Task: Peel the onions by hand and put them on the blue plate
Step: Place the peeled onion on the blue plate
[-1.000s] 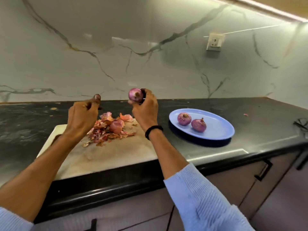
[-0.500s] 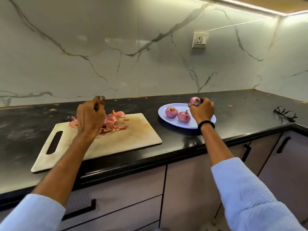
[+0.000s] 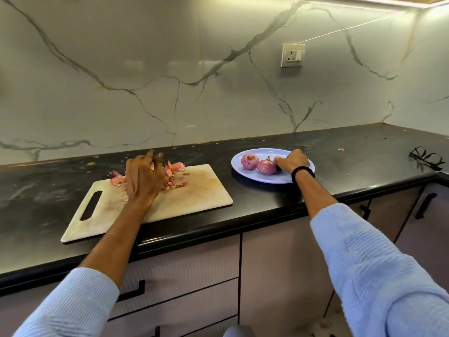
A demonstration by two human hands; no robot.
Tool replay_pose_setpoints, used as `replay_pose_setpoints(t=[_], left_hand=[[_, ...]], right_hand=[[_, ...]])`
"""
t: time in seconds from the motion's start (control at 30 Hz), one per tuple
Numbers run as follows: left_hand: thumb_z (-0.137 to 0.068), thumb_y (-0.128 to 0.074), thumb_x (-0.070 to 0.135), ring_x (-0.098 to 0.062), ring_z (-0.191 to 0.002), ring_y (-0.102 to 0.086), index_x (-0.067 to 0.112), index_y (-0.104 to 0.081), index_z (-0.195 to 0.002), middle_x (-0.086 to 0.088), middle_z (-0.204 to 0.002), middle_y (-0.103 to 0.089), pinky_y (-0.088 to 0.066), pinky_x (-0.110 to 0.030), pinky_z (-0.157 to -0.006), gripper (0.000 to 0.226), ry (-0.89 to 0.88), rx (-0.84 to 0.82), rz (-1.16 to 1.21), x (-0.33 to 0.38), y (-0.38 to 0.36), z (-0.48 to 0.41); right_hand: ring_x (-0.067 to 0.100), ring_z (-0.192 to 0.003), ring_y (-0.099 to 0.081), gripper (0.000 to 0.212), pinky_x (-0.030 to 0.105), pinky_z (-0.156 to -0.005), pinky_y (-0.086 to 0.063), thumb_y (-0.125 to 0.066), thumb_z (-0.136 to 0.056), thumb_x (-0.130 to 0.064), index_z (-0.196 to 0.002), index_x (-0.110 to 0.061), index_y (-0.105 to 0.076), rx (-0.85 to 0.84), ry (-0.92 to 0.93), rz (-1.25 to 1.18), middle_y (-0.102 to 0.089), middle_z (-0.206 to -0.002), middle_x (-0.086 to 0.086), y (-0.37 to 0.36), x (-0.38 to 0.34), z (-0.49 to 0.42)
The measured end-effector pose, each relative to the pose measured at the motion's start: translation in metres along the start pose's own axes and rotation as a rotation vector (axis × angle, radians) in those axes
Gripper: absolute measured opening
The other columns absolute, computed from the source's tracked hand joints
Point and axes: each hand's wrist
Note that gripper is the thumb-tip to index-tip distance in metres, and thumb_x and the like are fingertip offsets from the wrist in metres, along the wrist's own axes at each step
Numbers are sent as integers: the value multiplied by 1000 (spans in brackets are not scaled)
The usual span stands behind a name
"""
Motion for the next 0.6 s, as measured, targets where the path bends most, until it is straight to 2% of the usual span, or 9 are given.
replay_pose_setpoints(t=[0.17,0.27,0.33,0.5,0.6], left_hand=[[-103,-43,31,-19,-65,-51,1,-70,-94,-12,-73,-65,-50,-49,-78,41,24,55,61,-1,8,0],[-104,-45,26,-20,-65,-53,6,-70,-94,-7,-72,-63,-51,-49,-77,33,57,65,89,-3,14,-1],[-104,-46,25,-20,-64,-55,8,-70,-96,-4,-71,-63,-52,-50,-77,31,95,79,110,-6,16,-1],[-105,-46,30,-17,-61,-49,12,-66,-84,-1,-66,-56,-52,-51,-77,34,246,119,137,-14,24,-2],[-105,-46,33,-16,-60,-47,14,-61,-76,0,-63,-54,-49,-45,-75,38,350,149,180,-19,38,-3]], right_hand=[[42,-115,-58,34,41,-95,-46,-62,-92,-21,-114,4,-62,138,12,9,-64,-121,26,-2,-3,2],[44,-110,-59,22,42,-93,-46,-62,-89,-14,-103,2,-68,250,101,0,-68,-111,26,-9,-17,11],[43,-107,-60,20,43,-92,-47,-61,-90,-11,-104,2,-68,286,183,-41,-69,-108,23,-17,-33,21],[35,-105,-62,21,37,-90,-46,-59,-89,-8,-106,-2,-71,185,331,-159,-71,-107,17,-46,-81,63],[31,-109,-62,24,33,-89,-46,-60,-90,-9,-112,-5,-69,75,368,-200,-70,-113,14,-68,-110,88]])
Point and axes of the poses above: each hand's wrist, its own z-axis away from the middle knuckle, its own y-axis out of the back of the hand, x = y × z
